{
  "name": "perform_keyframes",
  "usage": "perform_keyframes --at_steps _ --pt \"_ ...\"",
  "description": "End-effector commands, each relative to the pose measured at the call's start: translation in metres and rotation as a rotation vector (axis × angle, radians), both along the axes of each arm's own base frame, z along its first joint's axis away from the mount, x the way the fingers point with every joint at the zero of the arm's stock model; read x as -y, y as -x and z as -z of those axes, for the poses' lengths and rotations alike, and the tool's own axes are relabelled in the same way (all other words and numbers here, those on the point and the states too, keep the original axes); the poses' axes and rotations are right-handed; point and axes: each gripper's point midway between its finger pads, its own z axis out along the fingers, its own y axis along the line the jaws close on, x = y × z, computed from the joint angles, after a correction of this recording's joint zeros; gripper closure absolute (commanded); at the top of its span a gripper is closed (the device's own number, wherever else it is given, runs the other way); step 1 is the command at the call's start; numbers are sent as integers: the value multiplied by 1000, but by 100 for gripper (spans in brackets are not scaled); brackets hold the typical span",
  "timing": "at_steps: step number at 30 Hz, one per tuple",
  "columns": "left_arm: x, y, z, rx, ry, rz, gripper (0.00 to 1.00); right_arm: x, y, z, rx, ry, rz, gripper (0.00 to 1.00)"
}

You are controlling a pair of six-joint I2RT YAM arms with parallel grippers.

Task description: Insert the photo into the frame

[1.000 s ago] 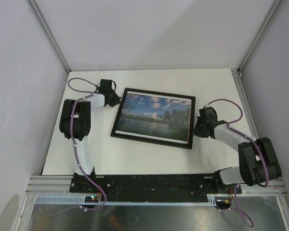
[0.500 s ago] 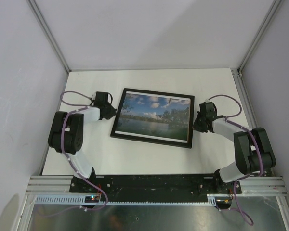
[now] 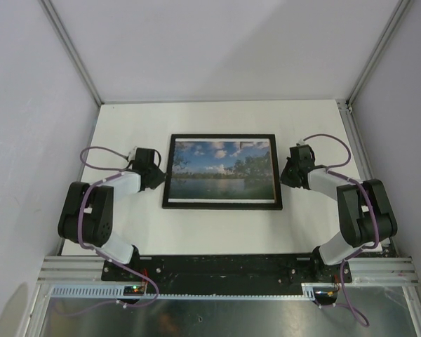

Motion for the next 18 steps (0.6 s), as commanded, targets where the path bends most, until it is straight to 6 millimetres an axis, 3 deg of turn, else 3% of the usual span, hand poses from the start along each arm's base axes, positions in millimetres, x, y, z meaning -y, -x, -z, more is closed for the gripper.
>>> perform_keyframes --at_steps 1,10,14,17,18 --pt "27 43 14 -121 59 91 100 -20 8 12 -50 -55 -52 100" --pt "23 26 8 -93 30 97 100 -19 13 6 -47 -28 -48 100" --pt "15 14 -4 -52 2 100 100 -4 7 0 -29 -26 -18 100" --pt "-8 -10 -29 18 -11 71 82 14 -11 -22 33 -43 19 92" --pt "-16 -18 -40 46 -19 73 75 19 -17 -33 58 -43 30 86"
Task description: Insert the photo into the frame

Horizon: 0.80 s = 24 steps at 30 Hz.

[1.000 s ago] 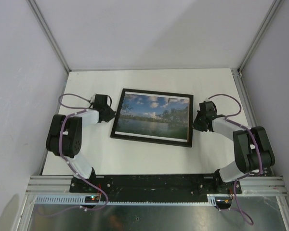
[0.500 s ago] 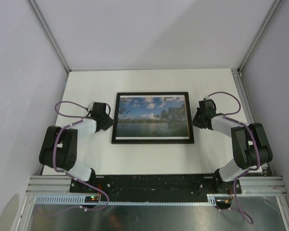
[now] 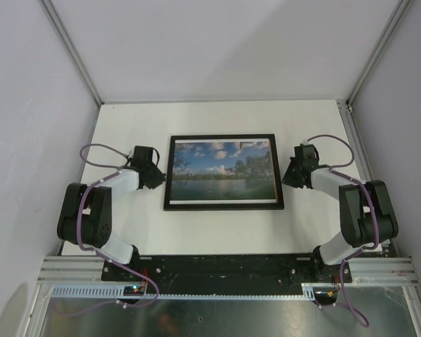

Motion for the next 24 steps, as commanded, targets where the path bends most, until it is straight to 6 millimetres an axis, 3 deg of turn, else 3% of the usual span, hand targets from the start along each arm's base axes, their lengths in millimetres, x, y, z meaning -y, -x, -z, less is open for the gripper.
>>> perform_keyframes --at_steps 1,5,6,7,9,13,16,24 --pt "-16 -42 -56 135 4 48 68 17 -22 -45 84 -27 18 79" --pt "-18 -75 -129 307 -46 116 42 25 -43 -104 205 -30 34 47" --pt "-15 -78 -142 339 -47 145 33 24 -45 -118 237 -36 34 40" --pt "-10 -78 -155 371 -45 172 17 21 -46 -129 263 -43 28 36" --pt "4 -75 -175 423 -37 241 5 15 -44 -148 310 -56 15 29" --pt "34 -57 -206 515 -52 378 1 -8 -31 -180 393 -52 -52 22" --pt "47 -40 -219 563 -68 429 0 -23 -19 -203 475 -26 -87 19" --pt "43 -20 -239 639 -121 452 0 -28 1 -233 614 -45 -115 12"
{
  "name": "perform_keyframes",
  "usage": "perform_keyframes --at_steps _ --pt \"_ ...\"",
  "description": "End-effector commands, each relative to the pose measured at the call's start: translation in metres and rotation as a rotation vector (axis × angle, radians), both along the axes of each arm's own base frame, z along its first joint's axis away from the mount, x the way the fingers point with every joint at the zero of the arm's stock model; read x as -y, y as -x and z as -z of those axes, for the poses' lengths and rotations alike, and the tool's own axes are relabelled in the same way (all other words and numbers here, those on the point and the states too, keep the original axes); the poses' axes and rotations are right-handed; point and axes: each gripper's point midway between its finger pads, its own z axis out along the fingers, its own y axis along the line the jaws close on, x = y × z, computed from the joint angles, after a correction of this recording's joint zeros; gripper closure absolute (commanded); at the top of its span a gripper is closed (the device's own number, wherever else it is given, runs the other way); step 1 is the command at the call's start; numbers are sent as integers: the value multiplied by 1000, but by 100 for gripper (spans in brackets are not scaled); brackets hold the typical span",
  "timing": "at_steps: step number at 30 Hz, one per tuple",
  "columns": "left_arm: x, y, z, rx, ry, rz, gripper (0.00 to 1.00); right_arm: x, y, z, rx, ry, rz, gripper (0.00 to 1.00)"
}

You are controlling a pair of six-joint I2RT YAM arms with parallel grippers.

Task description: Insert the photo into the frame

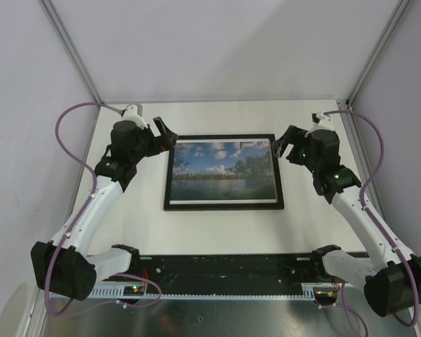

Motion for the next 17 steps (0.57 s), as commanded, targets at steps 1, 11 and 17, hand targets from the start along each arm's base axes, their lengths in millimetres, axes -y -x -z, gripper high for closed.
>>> perform_keyframes --at_steps 1,11,17 --pt "-7 6 -14 66 -59 12 0 8 -1 -16 85 19 30 12" --pt "-6 6 -15 64 -48 10 0 14 -5 -21 118 43 53 9" --pt "-7 5 -13 61 -53 5 0 14 -8 -18 113 46 59 8"
